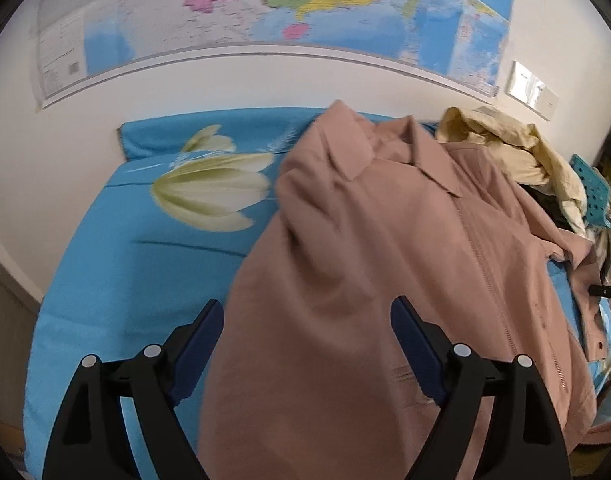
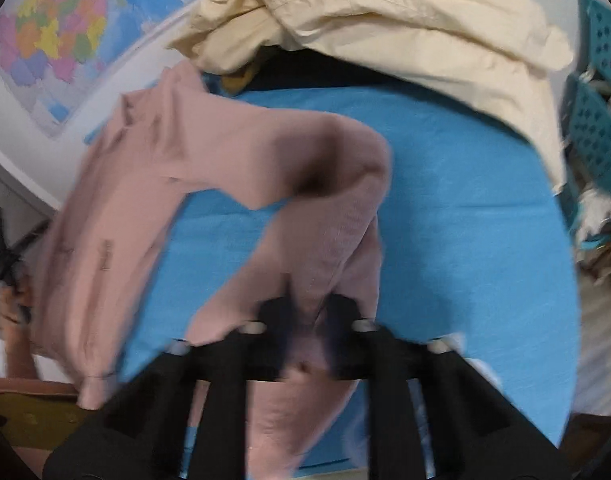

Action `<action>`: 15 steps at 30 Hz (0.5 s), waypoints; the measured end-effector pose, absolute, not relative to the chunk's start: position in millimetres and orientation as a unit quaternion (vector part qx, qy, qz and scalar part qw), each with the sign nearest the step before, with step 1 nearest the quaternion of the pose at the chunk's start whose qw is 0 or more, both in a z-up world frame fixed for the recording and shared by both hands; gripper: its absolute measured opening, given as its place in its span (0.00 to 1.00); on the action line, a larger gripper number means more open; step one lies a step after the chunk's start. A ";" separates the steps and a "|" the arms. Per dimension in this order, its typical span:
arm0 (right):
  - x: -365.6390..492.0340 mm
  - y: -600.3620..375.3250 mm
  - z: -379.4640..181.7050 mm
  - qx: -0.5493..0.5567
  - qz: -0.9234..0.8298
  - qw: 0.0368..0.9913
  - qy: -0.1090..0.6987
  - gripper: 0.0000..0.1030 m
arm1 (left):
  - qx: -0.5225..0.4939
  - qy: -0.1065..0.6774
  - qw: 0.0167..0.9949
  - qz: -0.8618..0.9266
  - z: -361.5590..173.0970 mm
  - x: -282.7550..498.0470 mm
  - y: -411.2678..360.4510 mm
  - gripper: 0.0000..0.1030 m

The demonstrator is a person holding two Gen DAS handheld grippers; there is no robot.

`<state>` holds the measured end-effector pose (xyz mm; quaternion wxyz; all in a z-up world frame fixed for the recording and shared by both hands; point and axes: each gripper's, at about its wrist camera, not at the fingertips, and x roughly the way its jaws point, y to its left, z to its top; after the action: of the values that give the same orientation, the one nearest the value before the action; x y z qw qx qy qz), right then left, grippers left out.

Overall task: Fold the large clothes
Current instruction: 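Lay the pink jacket flat on the blue sheet and open both grippers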

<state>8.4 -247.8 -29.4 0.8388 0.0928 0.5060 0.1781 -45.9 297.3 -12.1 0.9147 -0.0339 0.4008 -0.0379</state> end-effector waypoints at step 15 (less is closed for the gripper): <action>-9.0 -106.6 102.9 0.118 0.484 0.767 0.404 0.06 | -0.003 0.359 0.922 -0.144 14.1 -38.5 239.3 0.80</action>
<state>-9.0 -106.6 102.9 0.7667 0.1179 0.4045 0.4844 -38.5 239.3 14.1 0.9221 -0.0028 0.3591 -0.1442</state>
